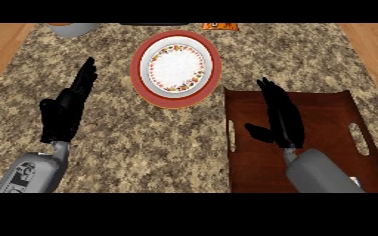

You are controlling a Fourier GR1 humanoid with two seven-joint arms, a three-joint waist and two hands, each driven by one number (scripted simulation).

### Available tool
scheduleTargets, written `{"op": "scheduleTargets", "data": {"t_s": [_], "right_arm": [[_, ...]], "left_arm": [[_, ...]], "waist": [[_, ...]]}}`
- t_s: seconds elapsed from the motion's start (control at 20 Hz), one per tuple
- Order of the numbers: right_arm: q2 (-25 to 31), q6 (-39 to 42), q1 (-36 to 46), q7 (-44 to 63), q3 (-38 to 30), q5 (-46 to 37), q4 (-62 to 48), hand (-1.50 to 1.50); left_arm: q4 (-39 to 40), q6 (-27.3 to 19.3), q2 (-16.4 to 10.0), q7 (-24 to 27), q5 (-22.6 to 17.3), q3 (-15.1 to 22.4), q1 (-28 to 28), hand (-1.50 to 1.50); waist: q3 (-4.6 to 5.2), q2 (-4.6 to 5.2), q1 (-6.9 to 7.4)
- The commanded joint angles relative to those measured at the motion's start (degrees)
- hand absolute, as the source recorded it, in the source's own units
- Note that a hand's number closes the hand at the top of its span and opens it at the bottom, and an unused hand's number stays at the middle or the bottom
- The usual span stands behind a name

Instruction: Pick the sweet potato from the tray and place it in the plate

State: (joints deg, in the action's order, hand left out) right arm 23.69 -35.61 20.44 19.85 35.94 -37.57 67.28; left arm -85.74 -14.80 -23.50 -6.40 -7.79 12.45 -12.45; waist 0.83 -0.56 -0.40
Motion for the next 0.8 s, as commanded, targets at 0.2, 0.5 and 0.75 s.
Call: {"op": "scheduleTargets", "data": {"t_s": [0.2, 0.5, 0.75], "right_arm": [[0.4, 8.5, 1.9, 21.1, 4.8, -24.2, 12.3, -1.50], [-1.2, 36.9, 5.6, 37.8, 5.0, -22.2, 16.1, -1.50], [-4.1, 50.9, 6.0, 47.0, 2.9, -19.7, 22.5, -1.50]], "left_arm": [[3.8, 1.5, 2.0, 1.5, 0.6, -0.7, -0.7, 0.00], [5.9, 2.5, 1.3, 2.7, -0.7, -2.7, -1.7, 0.00], [4.1, 4.4, 0.0, 2.0, -0.4, -3.1, -1.4, 0.00]], "waist": [[-0.71, 0.14, -0.65], [-0.52, -0.09, -1.24], [-0.75, 0.18, -0.10]]}}
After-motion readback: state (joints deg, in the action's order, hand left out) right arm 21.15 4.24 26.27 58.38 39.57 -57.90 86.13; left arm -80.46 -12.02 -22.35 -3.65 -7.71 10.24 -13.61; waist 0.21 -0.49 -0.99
